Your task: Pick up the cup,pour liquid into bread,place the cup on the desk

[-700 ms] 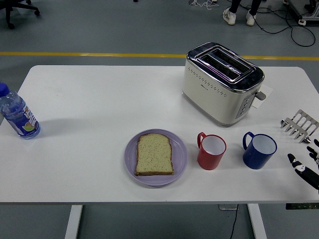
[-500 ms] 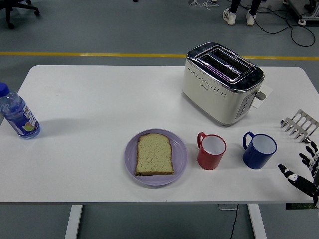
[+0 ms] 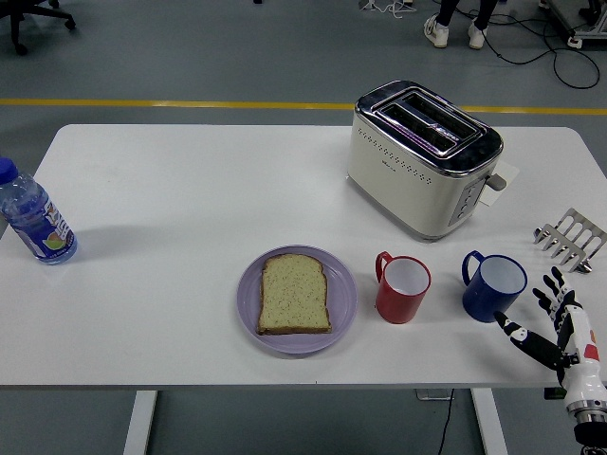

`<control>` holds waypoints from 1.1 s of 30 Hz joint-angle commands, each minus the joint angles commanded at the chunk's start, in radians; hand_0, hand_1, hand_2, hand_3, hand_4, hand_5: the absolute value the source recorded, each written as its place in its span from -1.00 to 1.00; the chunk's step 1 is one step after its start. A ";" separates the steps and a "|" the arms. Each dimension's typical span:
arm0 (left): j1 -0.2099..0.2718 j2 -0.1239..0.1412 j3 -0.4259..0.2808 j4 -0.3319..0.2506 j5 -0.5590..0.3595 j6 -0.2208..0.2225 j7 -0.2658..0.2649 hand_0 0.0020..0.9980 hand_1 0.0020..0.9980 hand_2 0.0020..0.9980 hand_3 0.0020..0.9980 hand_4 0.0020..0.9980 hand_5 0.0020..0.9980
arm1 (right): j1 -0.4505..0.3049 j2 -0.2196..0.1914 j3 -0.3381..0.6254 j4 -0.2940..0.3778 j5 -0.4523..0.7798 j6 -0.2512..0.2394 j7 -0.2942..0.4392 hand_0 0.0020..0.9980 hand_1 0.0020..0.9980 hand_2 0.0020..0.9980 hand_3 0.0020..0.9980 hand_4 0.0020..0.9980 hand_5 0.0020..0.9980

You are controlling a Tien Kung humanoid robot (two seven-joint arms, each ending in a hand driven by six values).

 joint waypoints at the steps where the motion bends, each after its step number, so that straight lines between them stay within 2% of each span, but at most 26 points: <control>1: 0.000 0.000 0.000 0.000 0.000 0.000 0.000 0.28 0.29 0.31 0.09 -0.36 0.69 | 0.006 0.001 -0.006 -0.004 0.001 0.002 0.001 0.89 0.76 0.95 1.00 0.95 -0.82; 11: -0.002 -0.001 0.002 0.000 -0.004 -0.001 0.001 0.27 0.29 0.31 0.09 -0.36 0.69 | 0.061 0.027 -0.043 -0.044 -0.008 -0.007 0.010 0.89 0.76 0.95 1.00 0.94 -0.80; 20: -0.003 -0.002 -0.001 0.000 -0.008 -0.002 0.001 0.27 0.29 0.31 0.09 -0.36 0.69 | 0.132 0.069 -0.049 -0.141 0.008 -0.039 0.027 0.90 0.76 0.96 1.00 0.94 -0.80; 33: -0.002 -0.004 0.000 0.000 -0.009 -0.002 0.000 0.27 0.29 0.31 0.09 -0.36 0.69 | 0.195 0.077 -0.091 -0.223 0.054 -0.044 0.040 0.91 0.75 0.96 1.00 0.95 -0.78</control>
